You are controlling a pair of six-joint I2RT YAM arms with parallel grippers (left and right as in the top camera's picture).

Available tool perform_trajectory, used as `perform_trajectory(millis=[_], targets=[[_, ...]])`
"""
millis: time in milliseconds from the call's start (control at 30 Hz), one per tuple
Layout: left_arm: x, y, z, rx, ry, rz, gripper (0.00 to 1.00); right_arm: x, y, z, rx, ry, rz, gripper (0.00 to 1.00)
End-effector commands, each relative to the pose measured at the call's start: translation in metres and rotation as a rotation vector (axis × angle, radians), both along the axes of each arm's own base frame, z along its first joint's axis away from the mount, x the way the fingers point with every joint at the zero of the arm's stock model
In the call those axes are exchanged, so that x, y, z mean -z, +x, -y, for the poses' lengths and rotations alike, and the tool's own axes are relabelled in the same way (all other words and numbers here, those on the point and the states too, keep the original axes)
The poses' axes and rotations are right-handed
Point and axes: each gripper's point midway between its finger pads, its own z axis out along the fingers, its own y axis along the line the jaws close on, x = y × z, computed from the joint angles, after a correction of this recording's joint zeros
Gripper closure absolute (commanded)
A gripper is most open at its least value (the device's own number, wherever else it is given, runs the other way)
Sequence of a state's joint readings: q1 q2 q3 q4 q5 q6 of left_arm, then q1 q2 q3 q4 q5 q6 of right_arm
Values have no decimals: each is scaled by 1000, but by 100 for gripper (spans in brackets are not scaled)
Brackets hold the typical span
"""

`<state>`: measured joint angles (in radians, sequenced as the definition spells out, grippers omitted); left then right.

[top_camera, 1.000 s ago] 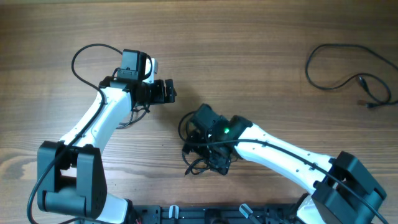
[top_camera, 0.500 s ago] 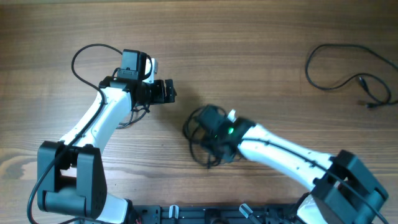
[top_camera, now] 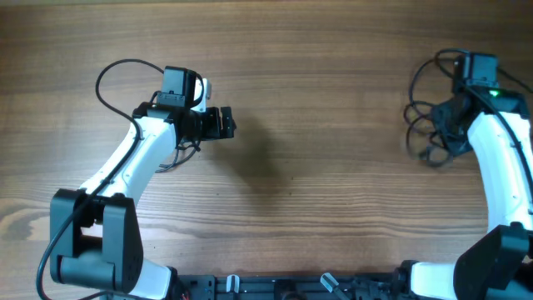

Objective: Untangle cables

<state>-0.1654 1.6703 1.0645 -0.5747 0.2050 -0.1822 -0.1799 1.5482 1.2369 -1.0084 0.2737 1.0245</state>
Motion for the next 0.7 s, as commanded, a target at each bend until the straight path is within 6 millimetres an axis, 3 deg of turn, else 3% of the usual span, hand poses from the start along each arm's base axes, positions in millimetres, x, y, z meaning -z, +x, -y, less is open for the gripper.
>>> perform_trajectory(millis=[0, 67, 100, 167, 200, 233, 300, 433, 533, 600, 667], targets=[[1, 1, -2, -14, 8, 1, 0, 1, 5, 1, -56, -19, -15, 0], [3, -1, -2, -21, 7, -9, 0, 3, 12, -10, -122, 33, -1, 0], [4, -2, -3, -38, 1, -14, 0, 4, 24, -29, -256, 110, 33, 0], [1, 4, -2, -58, -7, 8, 0, -4, 50, -94, -631, 309, 163, 0], [-1, 9, -2, -73, -15, 24, 2, -6, 52, -111, -694, 350, 184, 0], [-4, 17, -3, -112, -27, 53, 17, -6, 51, -125, -727, 365, 180, 0], [-6, 27, -20, -262, -17, 67, 96, -1, 48, -153, -800, 373, 165, 0], [-5, 32, -80, -444, 86, 83, 96, 15, 41, -208, -822, 433, 149, 0], [-2, 25, -129, -565, 152, 62, 96, 32, 35, -254, -901, 459, 137, 0], [2, 20, -149, -616, 155, 44, 96, 43, 32, -282, -982, 455, 144, 0], [11, 13, -152, -625, 160, 19, 94, 56, 31, -303, -1037, 428, 137, 0]])
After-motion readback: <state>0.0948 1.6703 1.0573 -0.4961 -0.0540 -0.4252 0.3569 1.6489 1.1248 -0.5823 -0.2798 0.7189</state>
